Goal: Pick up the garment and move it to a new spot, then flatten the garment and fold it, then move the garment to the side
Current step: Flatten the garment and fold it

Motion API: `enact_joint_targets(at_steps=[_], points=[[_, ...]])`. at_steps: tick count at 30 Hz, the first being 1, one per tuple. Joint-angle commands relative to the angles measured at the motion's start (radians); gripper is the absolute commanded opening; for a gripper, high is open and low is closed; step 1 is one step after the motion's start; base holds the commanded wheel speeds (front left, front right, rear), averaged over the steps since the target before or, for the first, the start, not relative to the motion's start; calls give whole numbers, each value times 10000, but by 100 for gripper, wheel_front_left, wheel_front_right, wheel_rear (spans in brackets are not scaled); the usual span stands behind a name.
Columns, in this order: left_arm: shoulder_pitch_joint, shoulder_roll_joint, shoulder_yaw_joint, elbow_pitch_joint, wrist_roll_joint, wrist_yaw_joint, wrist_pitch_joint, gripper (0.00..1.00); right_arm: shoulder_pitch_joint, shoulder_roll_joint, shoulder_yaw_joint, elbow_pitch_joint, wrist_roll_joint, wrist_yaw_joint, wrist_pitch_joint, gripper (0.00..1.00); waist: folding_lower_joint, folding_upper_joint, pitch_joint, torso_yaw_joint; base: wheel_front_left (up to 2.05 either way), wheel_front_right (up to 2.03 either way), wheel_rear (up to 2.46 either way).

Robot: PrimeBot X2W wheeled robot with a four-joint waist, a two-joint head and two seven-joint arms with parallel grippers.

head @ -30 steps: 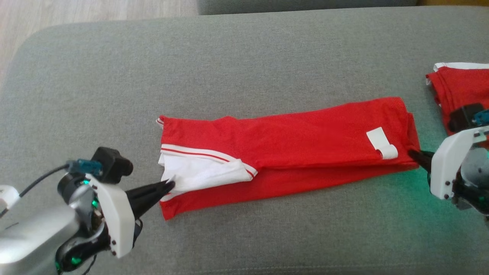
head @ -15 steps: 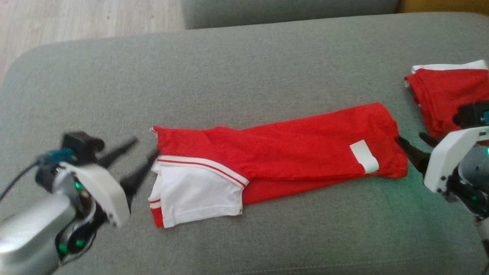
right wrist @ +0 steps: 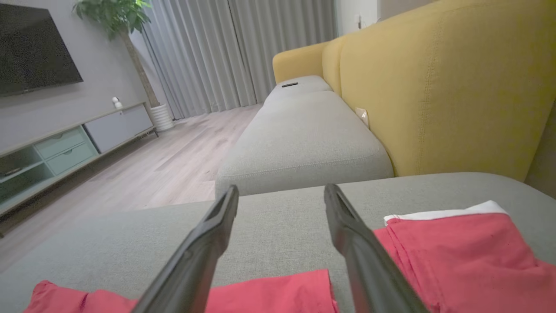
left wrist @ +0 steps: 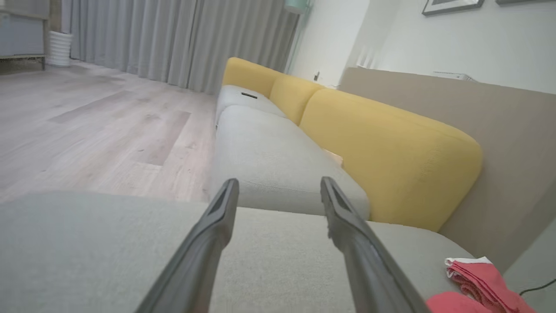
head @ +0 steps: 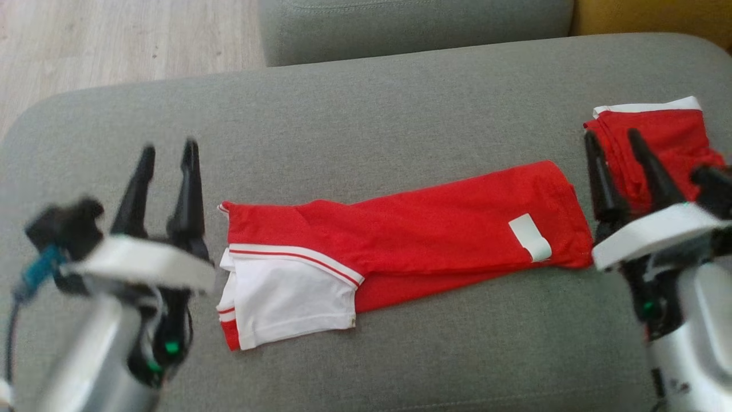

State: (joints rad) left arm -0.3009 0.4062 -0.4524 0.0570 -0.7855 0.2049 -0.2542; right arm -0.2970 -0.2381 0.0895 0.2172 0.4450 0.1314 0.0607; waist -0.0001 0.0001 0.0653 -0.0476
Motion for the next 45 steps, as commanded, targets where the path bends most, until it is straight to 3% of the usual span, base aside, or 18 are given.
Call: enact_joint_targets(at_steps=[1,5,8,13,15,16,22,35,40,45], points=[[-24,-96,857,-333,455,-183,-74,100,-11,180,45,-337,-202,-7,-398,100,1,-1,3,7,0,0,0],[959,-1204,1773,-209,1837,-748,-74,100,320,809,24,-169,-833,-7,-1353,100,1,-1,-35,69,0,0,0],[1411,-1588,1949,82,3253,-1086,-75,100,576,1169,33,43,-1271,-7,-1872,100,1,-1,-39,127,0,0,0],[1842,-2637,2789,371,4156,-1627,-75,100,696,1482,-41,528,-1684,-7,-2345,100,1,-1,27,249,0,0,0],[1873,-2865,3044,496,4418,-1937,-75,100,631,1536,-46,682,-1769,-7,-2409,100,1,-1,70,299,0,0,0],[1825,-3099,3346,638,4736,-2326,-75,100,480,1568,-108,858,-1855,-7,-2440,100,1,-1,167,372,0,0,0],[1641,-3332,3611,804,5111,-2773,-75,100,279,1577,-565,1355,-2154,-7,-2226,100,1,-1,387,514,0,0,0],[1371,-3543,3563,1118,5309,-3220,-76,100,-560,1831,-2930,4297,-3388,-7,-1471,100,1,-1,1019,868,0,0,0],[1246,-3554,3556,1136,5342,-3275,-76,100,-945,1866,-3060,5426,-3156,-7,-1268,100,1,-1,1177,905,0,0,0],[1178,-3557,3560,1141,5297,-3300,-76,100,-1228,1874,-2532,6269,-2520,-7,-1139,100,1,-1,1238,867,0,0,0]])
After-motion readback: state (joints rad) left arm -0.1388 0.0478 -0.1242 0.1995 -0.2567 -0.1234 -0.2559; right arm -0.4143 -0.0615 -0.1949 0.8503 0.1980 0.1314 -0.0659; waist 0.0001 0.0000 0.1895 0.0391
